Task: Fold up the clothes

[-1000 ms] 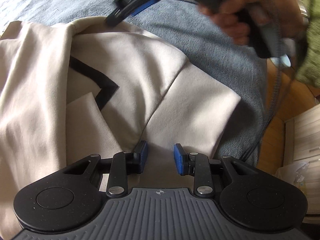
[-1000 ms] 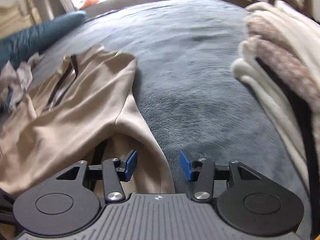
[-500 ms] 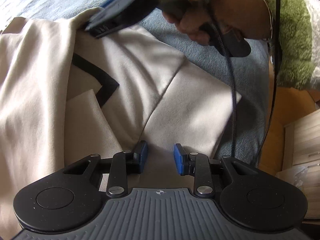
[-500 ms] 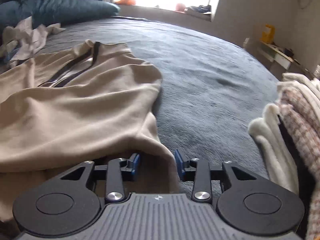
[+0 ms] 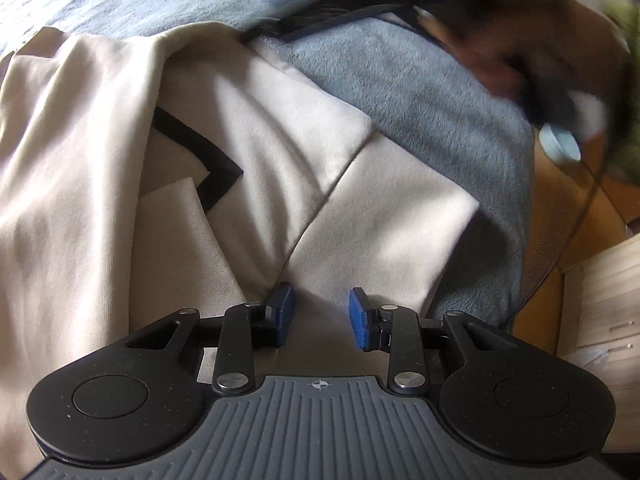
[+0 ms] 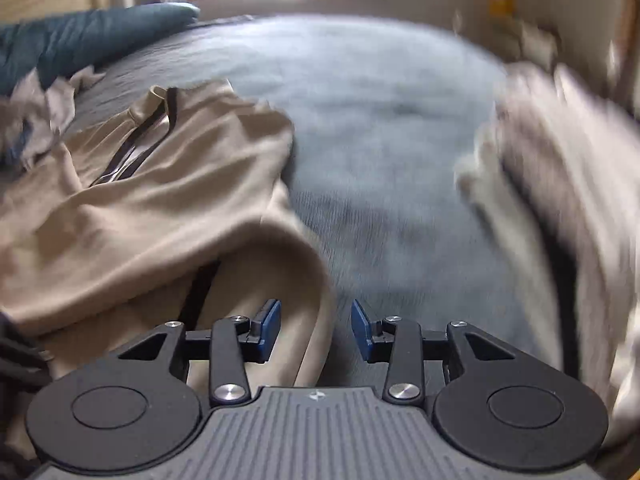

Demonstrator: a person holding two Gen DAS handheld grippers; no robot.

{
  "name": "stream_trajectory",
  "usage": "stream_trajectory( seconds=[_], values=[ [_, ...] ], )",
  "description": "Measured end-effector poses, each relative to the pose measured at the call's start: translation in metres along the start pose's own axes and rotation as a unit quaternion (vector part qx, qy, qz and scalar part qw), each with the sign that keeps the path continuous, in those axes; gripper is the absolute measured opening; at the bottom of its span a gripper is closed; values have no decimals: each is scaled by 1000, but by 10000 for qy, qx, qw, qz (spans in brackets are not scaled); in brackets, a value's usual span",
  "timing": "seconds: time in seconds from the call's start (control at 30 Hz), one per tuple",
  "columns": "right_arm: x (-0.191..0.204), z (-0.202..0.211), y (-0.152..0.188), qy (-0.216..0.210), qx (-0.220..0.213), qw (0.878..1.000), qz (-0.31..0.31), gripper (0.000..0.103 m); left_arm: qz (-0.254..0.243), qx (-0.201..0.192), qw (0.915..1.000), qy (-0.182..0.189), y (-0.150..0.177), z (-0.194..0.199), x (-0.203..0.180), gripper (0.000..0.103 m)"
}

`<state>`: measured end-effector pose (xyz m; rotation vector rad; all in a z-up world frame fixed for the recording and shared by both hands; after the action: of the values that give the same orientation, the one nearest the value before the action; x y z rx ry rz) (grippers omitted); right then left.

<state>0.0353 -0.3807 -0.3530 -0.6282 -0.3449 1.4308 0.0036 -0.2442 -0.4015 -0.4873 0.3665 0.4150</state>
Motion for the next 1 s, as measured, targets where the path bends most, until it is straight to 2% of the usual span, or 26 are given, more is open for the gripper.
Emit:
stream_trajectory(
  seconds=[0.03, 0.1, 0.17, 0.23, 0.27, 0.33, 0.37, 0.43, 0.53, 0.63, 0.73, 0.83, 0.9, 1.0],
  values=[
    [-4, -1, 10, -140, 302, 9992, -221, 40, 51, -28, 10000, 13, -1, 1, 2, 31],
    [-3, -11, 28, -226, 647, 9972, -295, 16, 93, -54, 9999, 9, 1, 2, 3, 31],
    [3, -11, 33, 240, 398, 9987, 223, 9, 12, -54, 10000, -38, 6, 8, 2, 31],
    [17, -6, 36, 747, 136, 9925, 954, 9, -55, -66, 9999, -63, 14, 17, 0, 31],
    [22, -2, 37, 844, 123, 9907, 1058, 10, -82, -71, 9999, -71, 19, 23, -1, 32],
    [23, 13, 36, 765, 206, 9932, 850, 11, -98, -61, 9999, -63, 21, 27, -5, 32],
    [20, 26, 35, 607, 194, 9965, 545, 18, -76, -62, 9999, -36, 21, 30, -6, 32],
    [18, 51, 36, 191, 97, 9997, 95, 22, -2, -3, 10000, 39, 26, 36, -7, 32],
    [34, 64, 48, -219, 136, 9990, 372, 22, 149, 157, 9997, 106, 39, 36, -8, 32],
    [47, 36, 86, 102, 903, 9897, 1103, 22, 360, 206, 9991, 107, 51, 31, -12, 32],
    [40, 44, 82, 92, 1011, 9907, 910, 19, 674, 220, 9973, 161, 55, 30, -15, 33],
    [42, 60, 60, -220, 688, 9957, 574, 20, 782, 168, 9967, 158, 60, 33, -21, 35],
    [52, 53, 51, -404, 605, 9959, 540, 20, 860, 81, 9962, 92, 67, 32, -20, 37],
    [62, 30, 66, -335, 754, 9933, 813, 21, 945, 0, 9955, 23, 70, 33, -22, 37]
  ],
)
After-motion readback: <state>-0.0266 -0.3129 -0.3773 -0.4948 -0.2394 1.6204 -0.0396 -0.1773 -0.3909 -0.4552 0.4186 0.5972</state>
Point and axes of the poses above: each gripper's, at about its wrist camera, not at the fingertips, and z roughly against the way its jaws point, x to its left, y to its underside, the point moved 5 cm from there along -z, roughly the way its jaws point, and after that the axes turned 13 degrees about y, right-handed, at the moved point
